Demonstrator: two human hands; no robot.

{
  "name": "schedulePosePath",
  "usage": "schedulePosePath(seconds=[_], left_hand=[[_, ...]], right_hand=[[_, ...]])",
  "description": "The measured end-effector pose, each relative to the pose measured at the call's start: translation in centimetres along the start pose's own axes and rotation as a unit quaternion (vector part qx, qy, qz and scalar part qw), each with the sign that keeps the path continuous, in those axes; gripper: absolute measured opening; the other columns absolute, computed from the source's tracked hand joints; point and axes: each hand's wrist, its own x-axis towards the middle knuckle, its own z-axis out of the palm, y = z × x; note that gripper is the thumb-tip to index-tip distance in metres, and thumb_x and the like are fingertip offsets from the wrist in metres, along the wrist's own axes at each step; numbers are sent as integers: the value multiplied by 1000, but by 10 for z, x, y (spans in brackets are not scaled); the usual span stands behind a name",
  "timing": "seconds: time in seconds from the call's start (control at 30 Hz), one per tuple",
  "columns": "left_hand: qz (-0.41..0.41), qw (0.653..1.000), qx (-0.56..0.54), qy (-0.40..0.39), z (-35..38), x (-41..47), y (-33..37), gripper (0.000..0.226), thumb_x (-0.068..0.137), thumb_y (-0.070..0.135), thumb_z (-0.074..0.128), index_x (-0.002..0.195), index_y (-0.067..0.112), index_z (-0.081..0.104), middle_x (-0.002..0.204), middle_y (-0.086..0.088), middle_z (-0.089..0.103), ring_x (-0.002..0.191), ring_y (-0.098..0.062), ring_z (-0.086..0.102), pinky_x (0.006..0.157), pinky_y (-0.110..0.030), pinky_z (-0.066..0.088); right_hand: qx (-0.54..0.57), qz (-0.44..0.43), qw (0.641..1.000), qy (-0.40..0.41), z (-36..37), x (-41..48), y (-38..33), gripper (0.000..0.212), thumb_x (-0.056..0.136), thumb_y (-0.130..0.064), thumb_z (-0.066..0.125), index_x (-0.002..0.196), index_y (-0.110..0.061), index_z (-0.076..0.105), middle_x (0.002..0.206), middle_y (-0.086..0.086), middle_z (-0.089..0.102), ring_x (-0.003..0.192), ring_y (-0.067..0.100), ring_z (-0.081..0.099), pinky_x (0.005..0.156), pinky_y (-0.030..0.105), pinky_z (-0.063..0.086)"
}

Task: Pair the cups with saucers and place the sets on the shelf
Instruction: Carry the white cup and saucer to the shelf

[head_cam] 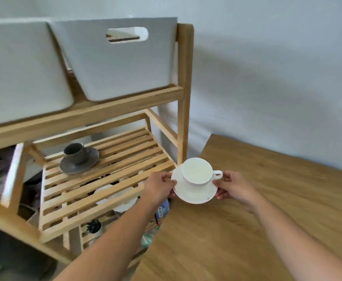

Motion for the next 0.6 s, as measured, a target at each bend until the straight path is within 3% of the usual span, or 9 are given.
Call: schedulePosePath(seconds=[0.13, 0.37, 0.6], left_hand=[[-28, 997, 17, 76, -78, -4, -36, 12, 89, 8, 59, 95, 8, 70, 73, -12, 70, 64, -22, 64, 75, -44, 60], [-96, 982, 6, 163, -177, -1, -96, 24, 92, 14, 58, 115, 14, 66, 79, 2, 68, 70, -13, 68, 64, -25, 60], [-150, 963, -29, 220, -228, 15, -146, 21, 93, 13, 56, 112, 14, 65, 103, -4, 68, 86, -18, 67, 82, -38, 60]], right_hand=[[-20, -5, 998, -67, 90, 25, -13, 21, 89, -2, 58, 109, 5, 59, 77, 20, 65, 47, 15, 63, 45, 22, 55], [-94, -4, 985, -143, 219, 66, -27, 18, 89, -7, 59, 106, -3, 62, 75, 18, 70, 51, 17, 66, 49, 26, 56], [-157, -6, 975, -159, 306, 94, -33, 16, 90, -11, 57, 106, -11, 61, 87, 14, 73, 64, 20, 71, 59, 29, 60]])
